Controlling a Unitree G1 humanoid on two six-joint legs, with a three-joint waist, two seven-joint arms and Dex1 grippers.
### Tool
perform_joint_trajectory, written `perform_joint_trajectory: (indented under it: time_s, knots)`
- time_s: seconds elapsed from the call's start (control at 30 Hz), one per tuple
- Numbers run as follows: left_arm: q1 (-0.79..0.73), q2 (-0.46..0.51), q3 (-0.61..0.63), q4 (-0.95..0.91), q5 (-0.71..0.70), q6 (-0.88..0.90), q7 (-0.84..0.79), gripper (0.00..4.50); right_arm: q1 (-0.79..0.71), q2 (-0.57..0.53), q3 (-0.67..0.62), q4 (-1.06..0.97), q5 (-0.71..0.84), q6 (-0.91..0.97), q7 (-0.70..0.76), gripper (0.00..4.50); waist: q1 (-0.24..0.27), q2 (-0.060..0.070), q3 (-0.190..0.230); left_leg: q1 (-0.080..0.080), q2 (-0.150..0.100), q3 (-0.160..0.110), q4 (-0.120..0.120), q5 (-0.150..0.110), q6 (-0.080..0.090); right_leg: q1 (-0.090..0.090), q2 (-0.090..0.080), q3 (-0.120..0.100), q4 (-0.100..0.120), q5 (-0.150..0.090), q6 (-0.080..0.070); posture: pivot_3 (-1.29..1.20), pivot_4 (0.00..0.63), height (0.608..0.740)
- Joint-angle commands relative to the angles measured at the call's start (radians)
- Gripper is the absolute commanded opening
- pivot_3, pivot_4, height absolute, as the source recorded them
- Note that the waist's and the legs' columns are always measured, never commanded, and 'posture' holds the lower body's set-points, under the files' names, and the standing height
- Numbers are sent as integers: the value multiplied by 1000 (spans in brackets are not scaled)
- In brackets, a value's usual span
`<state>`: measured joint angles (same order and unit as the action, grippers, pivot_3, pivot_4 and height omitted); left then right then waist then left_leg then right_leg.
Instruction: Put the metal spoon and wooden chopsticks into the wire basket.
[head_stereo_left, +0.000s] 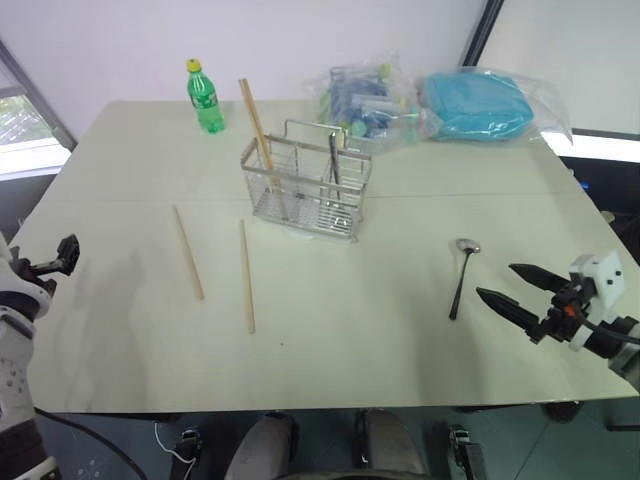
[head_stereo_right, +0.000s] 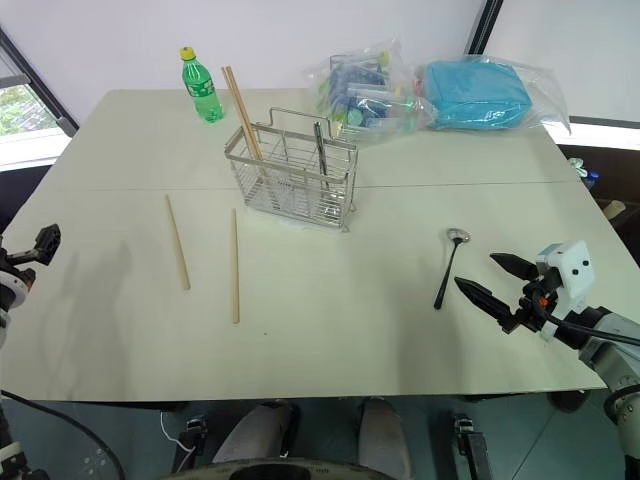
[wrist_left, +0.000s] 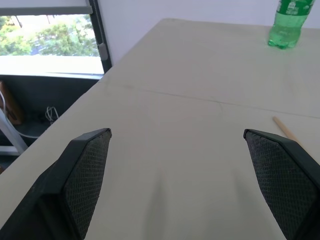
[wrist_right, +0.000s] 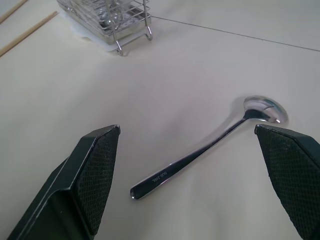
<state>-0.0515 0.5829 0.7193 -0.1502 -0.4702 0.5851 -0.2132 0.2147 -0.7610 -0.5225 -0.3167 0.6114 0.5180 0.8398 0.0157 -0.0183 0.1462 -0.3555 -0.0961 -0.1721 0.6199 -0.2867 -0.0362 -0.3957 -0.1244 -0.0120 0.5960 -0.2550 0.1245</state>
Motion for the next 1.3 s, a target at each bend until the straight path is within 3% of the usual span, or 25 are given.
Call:
perform_joint_trajectory:
  time_s: [0.03,0.63,0.8,1.03,1.17,1.3]
  knots:
    - [-3,19,7,-38,-3,-4,0,4500,-12,0,-12,-36,17,3,-11,4434,0,0,0,0,0,0,0,0,0,0,0,0,0,0,0,0,150,721]
    - [-31,52,-16,-69,-8,53,-16,4500,-121,-65,44,-36,-14,28,-27,4434,-1,0,0,0,1,1,0,0,0,0,2,1,0,1,-2,0,150,721]
    - [-30,137,-63,-240,-166,199,-159,4500,-259,-141,94,-36,-5,128,-59,4434,-1,-2,2,0,2,2,1,0,0,-1,2,2,0,2,-3,0,150,721]
    - [-22,282,-142,-494,-462,332,-382,4500,-503,-118,191,-69,3,354,-260,4434,-2,3,4,-1,3,4,1,0,0,-3,3,4,-1,1,-8,0,150,721]
    - [-83,328,-197,-519,-576,355,-442,4500,-645,33,167,-74,8,621,-530,4434,-3,1,4,-1,5,5,0,0,0,-4,6,4,-1,3,-10,0,150,721]
    - [-138,358,-265,-485,-602,347,-482,4500,-731,194,96,-101,-42,880,-735,4434,-2,3,5,-2,6,5,0,1,0,-5,6,5,0,3,-12,0,150,721]
